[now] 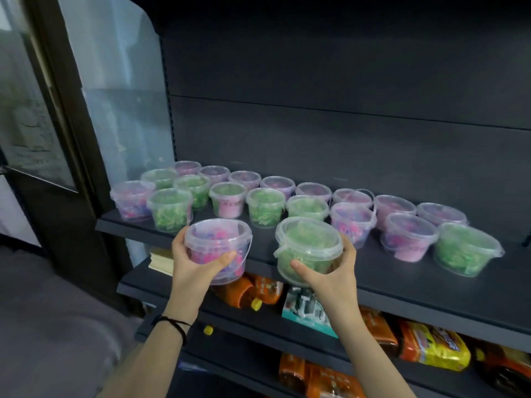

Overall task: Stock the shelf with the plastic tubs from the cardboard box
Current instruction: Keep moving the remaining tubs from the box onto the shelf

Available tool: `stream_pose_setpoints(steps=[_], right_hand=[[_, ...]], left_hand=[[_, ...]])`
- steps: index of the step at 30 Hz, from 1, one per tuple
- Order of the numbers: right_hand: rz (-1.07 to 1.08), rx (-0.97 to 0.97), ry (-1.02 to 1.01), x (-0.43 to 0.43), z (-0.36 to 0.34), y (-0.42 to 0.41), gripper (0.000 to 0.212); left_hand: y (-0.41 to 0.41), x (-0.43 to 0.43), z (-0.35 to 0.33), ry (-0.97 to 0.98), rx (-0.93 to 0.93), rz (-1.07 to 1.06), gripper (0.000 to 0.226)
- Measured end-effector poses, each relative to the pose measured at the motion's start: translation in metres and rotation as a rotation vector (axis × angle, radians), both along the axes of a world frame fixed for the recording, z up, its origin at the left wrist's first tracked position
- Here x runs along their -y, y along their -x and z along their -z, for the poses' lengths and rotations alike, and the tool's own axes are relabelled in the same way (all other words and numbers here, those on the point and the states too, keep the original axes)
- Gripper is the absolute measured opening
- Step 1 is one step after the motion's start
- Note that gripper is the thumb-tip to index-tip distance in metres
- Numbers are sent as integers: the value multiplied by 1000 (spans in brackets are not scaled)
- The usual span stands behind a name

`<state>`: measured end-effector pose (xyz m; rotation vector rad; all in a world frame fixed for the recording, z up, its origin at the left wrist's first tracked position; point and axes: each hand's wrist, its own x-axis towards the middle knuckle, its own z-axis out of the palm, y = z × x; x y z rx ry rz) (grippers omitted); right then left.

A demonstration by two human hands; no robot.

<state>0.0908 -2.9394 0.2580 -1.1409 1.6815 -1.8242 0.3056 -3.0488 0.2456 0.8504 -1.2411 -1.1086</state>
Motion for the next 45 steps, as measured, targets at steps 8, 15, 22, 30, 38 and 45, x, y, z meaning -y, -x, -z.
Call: stream_pose_setpoints(steps=[8,15,22,30,38,45], right_hand=[[-4,1,-95,88,20,-22,117],[94,-49,-145,127,36,-51,112],[235,-130,-280,149,32,-74,116],[286,-151,-284,154,31,-83,124],[215,-29,-124,87,31,-78,99],[378,-35,-72,-51,24,-36,54]], left_hand=[[2,86,17,-66,13,-27,110],[-1,126,35,-43,131,-33,100],[-4,153,30,83,226,-48,91],[-2,151,30,22,125,-69,84],[-19,95,40,9,151,-204,93],[45,-8,28,212,206,144,33]])
